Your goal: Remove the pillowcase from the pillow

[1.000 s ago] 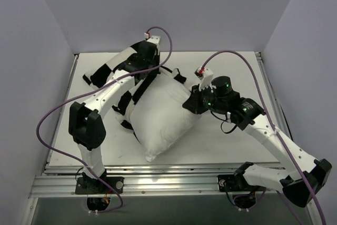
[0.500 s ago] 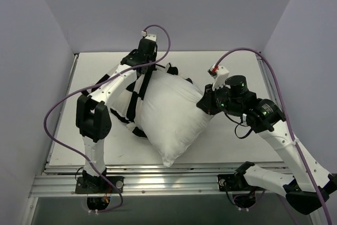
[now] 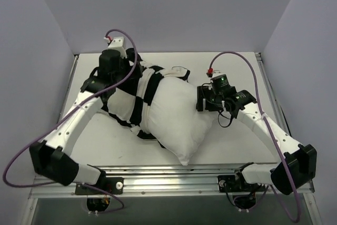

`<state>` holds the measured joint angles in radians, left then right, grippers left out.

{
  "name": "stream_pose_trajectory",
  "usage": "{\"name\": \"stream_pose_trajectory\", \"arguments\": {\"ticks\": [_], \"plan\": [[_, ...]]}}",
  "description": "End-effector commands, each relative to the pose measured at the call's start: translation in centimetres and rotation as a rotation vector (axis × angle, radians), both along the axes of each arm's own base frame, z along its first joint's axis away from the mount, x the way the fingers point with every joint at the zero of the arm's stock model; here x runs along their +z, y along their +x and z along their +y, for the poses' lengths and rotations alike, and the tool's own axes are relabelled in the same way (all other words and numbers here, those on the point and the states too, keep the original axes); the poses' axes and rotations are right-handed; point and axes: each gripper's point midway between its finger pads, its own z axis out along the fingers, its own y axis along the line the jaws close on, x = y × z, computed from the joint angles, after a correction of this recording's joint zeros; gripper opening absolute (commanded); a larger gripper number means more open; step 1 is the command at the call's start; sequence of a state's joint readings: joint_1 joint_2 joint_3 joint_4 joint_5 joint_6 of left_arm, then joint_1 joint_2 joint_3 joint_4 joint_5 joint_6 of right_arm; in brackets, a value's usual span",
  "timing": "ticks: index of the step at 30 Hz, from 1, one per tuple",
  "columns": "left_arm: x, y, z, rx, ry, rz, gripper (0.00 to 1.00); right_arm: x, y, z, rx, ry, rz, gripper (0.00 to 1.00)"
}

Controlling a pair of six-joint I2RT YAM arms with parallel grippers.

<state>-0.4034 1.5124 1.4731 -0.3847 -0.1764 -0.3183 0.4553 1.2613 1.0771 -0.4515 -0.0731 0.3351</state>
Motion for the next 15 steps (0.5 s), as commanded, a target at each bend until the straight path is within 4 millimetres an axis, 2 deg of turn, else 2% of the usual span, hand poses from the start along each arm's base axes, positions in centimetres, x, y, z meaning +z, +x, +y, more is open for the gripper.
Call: {"name": "stream_pose_trajectory", "arguments": {"ticks": [1, 2, 3, 4, 5, 6, 7, 8, 9, 10, 12, 13, 15], "plan": [[1.0, -4.4, 0.2, -0.045, -0.085, -0.02, 0.95, 3.8, 2.1, 0.7, -0.018, -0.012, -0.14, 0.71], [0.3, -5.6, 0.4, -0.051, -0.093, -0.002, 0.94, 4.5, 2.4, 0.3, -0.033, -0.046, -0.175, 0.75], [1.0, -7.2, 1.1, -0.049, -0.112, -0.02, 0.94, 5.2, 2.4, 0.4, -0.02, -0.068, -0.202, 0.82], [-1.6, -8.5, 1.5, -0.041, -0.112, 0.036, 0.94, 6.5, 2.2, 1.6, 0.013, -0.072, -0.241, 0.85], [-2.7, -9.5, 1.7, -0.044, -0.111, 0.064, 0.94, 7.2, 2.1, 1.9, 0.02, -0.092, -0.27, 0.87], [-2.6, -10.9, 1.9, -0.061, -0.129, 0.063, 0.94, 7.8, 1.9, 2.5, 0.041, -0.096, -0.289, 0.89], [-5.1, -12.1, 2.1, -0.051, -0.137, 0.12, 0.94, 8.7, 1.4, 3.8, 0.086, -0.093, -0.317, 0.89], [-6.2, -13.2, 2.0, -0.063, -0.155, 0.156, 0.94, 9.3, 1.2, 4.5, 0.111, -0.089, -0.338, 0.91], [-6.2, -14.2, 2.0, -0.07, -0.182, 0.151, 0.94, 9.7, 1.0, 5.2, 0.148, -0.102, -0.358, 0.91], [-8.5, -15.2, 2.0, -0.06, -0.206, 0.203, 0.94, 10.2, 0.0, 6.7, 0.198, -0.101, -0.382, 0.92], [-9.5, -16.5, 1.7, -0.074, -0.256, 0.221, 0.94, 10.4, -0.4, 7.9, 0.228, -0.137, -0.405, 0.93], [-11.2, -17.2, 1.8, -0.059, -0.273, 0.257, 0.94, 10.8, -1.3, 9.3, 0.29, -0.145, -0.424, 0.94], [-11.9, -17.7, 1.8, -0.054, -0.295, 0.27, 0.94, 10.2, -2.1, 11.1, 0.354, -0.178, -0.421, 0.96]]}}
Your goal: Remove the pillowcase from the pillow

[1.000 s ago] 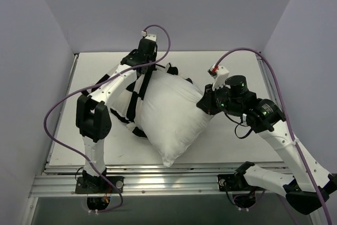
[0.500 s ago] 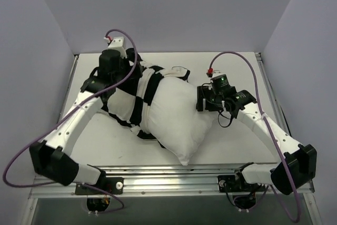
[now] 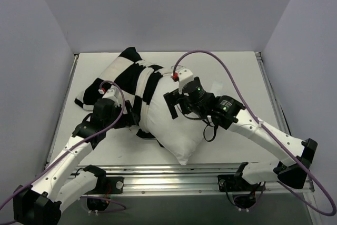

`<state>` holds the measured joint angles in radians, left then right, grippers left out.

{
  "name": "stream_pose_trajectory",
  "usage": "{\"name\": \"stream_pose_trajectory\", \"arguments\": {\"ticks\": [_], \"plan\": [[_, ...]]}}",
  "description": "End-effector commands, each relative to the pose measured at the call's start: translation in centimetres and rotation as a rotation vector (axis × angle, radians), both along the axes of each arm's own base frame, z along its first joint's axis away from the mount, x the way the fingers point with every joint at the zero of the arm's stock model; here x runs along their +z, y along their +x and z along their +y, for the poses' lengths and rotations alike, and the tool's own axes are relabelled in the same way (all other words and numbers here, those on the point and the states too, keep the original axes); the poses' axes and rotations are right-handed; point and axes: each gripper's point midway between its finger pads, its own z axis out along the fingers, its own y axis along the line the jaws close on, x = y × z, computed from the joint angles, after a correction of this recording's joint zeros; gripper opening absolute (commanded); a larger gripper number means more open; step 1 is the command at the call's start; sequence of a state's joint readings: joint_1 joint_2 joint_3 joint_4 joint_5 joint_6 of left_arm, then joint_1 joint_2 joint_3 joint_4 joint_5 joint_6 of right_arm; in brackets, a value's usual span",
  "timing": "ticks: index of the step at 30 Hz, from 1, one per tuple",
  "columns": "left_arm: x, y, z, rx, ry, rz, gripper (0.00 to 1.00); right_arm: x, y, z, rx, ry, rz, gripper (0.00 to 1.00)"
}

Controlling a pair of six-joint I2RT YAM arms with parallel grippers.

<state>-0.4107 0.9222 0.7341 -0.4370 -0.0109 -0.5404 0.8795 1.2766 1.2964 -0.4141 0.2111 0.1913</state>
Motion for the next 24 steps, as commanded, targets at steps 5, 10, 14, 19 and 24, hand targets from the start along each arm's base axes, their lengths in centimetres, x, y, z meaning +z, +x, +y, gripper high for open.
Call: {"name": "stream_pose_trajectory", "arguments": {"ticks": [5, 10, 14, 19, 24], "plan": [[-0.1, -0.6, -0.5, 0.037, -0.101, 0.0, 0.94, -1.9, -2.8, 6.6, 0.209, -0.181, -0.057, 1.0], [-0.9, -0.5, 0.7, 0.094, -0.065, 0.022, 0.94, -6.5, -4.1, 9.1, 0.269, -0.323, -0.032, 1.0], [-1.7, -0.6, 1.4, 0.138, -0.055, 0.054, 0.94, -11.5, -2.8, 8.0, 0.211, -0.496, -0.012, 1.0], [-2.2, -0.8, 1.8, 0.155, -0.053, 0.071, 0.94, -15.9, -1.1, 6.5, 0.145, -0.588, 0.032, 0.98], [-2.1, -1.1, 2.1, 0.163, -0.045, 0.07, 0.94, -16.5, 1.3, 6.3, 0.082, -0.467, 0.093, 0.19]]}}
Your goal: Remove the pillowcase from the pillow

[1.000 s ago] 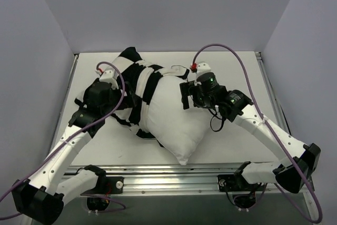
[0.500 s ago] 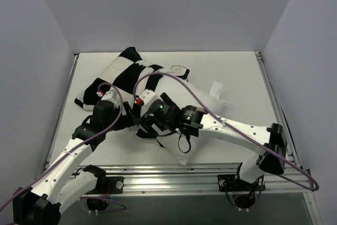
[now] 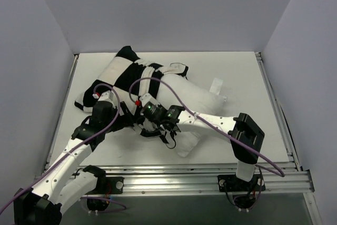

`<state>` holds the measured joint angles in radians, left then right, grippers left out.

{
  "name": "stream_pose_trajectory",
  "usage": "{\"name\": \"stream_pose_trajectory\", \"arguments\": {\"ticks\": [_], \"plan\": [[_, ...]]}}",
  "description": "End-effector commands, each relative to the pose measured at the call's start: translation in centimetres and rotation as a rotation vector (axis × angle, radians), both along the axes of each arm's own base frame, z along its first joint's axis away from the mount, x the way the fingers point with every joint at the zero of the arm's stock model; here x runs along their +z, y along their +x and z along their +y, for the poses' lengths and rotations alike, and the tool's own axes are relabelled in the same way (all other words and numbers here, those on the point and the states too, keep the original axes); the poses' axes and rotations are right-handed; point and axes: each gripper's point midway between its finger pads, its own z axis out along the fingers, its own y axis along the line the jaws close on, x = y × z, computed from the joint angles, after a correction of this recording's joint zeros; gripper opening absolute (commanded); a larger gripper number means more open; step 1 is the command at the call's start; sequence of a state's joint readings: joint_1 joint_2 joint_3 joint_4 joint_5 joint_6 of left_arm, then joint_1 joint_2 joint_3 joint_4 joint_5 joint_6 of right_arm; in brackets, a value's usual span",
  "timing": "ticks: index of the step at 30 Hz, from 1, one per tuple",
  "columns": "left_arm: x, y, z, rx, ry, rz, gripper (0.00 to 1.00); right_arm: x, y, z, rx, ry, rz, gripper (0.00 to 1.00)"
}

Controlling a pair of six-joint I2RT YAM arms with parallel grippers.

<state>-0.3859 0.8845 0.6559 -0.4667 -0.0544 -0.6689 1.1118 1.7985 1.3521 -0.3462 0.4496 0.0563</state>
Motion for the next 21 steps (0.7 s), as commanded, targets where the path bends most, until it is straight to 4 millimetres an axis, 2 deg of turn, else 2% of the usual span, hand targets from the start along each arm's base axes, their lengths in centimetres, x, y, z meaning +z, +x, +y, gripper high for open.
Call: {"name": "stream_pose_trajectory", "arguments": {"ticks": [1, 2, 3, 8, 10, 13, 16, 21], "plan": [[0.6, 0.2, 0.4, 0.016, -0.006, -0.023, 0.94, -1.2, 2.0, -1.3, -0.089, 0.078, 0.061, 0.07], [0.6, 0.1, 0.2, 0.008, -0.011, -0.026, 0.94, -0.3, 2.7, -1.1, -0.093, 0.129, 0.06, 0.0], [0.8, 0.2, 0.0, -0.001, -0.021, -0.035, 0.94, 0.2, 2.7, -0.7, -0.081, 0.16, 0.069, 0.0], [3.3, 1.1, -3.5, -0.171, -0.118, -0.146, 0.94, 3.1, 2.3, 2.3, -0.002, 0.346, 0.145, 0.0], [4.4, 1.7, -4.2, -0.2, -0.131, -0.189, 0.94, 4.3, 2.5, 2.9, 0.001, 0.406, 0.155, 0.0], [5.1, 2.1, -5.3, -0.239, -0.113, -0.204, 0.94, 6.2, 2.8, 3.6, 0.018, 0.494, 0.171, 0.0], [4.7, 2.3, -6.3, -0.279, -0.083, -0.188, 0.94, 7.5, 3.3, 3.9, 0.026, 0.538, 0.178, 0.0], [2.9, 2.6, -7.2, -0.29, -0.027, -0.138, 0.95, 9.3, 3.9, 4.1, 0.037, 0.586, 0.178, 0.0]]}}
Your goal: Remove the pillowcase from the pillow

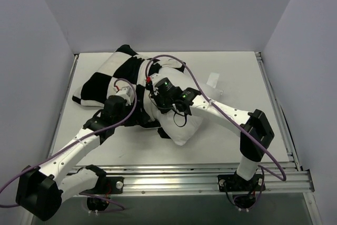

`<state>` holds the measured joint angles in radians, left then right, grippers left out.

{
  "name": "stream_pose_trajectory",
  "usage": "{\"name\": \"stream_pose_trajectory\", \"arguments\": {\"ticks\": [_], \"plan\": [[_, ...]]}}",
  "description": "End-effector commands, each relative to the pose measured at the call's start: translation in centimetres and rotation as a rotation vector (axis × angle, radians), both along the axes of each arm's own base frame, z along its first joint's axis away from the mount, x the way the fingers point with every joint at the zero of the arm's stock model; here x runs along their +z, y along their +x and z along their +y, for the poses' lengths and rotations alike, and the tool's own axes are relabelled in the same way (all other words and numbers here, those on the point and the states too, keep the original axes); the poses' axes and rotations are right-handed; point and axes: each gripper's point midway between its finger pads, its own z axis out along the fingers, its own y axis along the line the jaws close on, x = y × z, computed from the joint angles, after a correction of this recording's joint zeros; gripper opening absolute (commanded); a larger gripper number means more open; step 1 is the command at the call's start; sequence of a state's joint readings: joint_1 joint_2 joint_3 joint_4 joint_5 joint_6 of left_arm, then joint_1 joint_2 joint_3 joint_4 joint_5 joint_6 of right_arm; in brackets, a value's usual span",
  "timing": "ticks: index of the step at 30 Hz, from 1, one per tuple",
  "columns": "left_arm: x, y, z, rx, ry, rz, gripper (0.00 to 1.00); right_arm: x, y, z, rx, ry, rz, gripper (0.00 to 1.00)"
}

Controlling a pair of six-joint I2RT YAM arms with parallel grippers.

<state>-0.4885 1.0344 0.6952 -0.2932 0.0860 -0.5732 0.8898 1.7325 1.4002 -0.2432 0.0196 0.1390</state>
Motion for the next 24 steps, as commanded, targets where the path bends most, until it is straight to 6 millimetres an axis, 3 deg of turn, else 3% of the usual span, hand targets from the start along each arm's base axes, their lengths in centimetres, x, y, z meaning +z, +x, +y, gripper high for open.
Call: {"name": "stream_pose_trajectory", "arguments": {"ticks": [1, 7, 11, 14, 17, 18, 20, 21, 23, 24], "plan": [[1.9, 1.8, -0.9, -0.008, 0.02, -0.086, 0.95, 5.7, 0.1, 2.3, 0.035, 0.183, -0.03, 0.0], [0.4, 3.1, -0.1, 0.032, 0.116, -0.041, 1.0, 7.5, -0.1, 2.4, 0.052, 0.231, -0.038, 0.0], [-0.9, 3.8, 0.5, 0.071, 0.171, -0.014, 0.92, 8.7, -0.4, 2.5, 0.062, 0.271, -0.038, 0.0], [-0.6, 4.4, 0.4, 0.094, 0.155, -0.038, 0.86, 9.0, -0.7, 2.6, 0.072, 0.287, -0.03, 0.0], [-0.4, 5.2, 0.0, 0.102, 0.144, -0.048, 0.66, 9.2, -1.1, 2.5, 0.075, 0.3, -0.02, 0.0], [-0.5, 5.2, 0.0, 0.1, 0.153, -0.041, 0.5, 9.3, -1.2, 2.4, 0.075, 0.303, -0.021, 0.0], [-0.4, 5.5, 0.1, 0.104, 0.167, -0.036, 0.32, 9.8, -1.4, 1.8, 0.068, 0.304, -0.032, 0.0], [-0.4, 5.7, 0.8, 0.127, 0.196, -0.036, 0.19, 10.1, -1.3, 1.4, 0.062, 0.309, -0.034, 0.0], [0.4, 6.1, 1.7, 0.167, 0.221, -0.053, 0.08, 10.8, -1.3, 0.1, 0.051, 0.313, -0.034, 0.0], [0.5, 6.5, 3.1, 0.226, 0.249, -0.057, 0.03, 11.5, -1.9, -0.5, 0.068, 0.324, -0.027, 0.0]]}}
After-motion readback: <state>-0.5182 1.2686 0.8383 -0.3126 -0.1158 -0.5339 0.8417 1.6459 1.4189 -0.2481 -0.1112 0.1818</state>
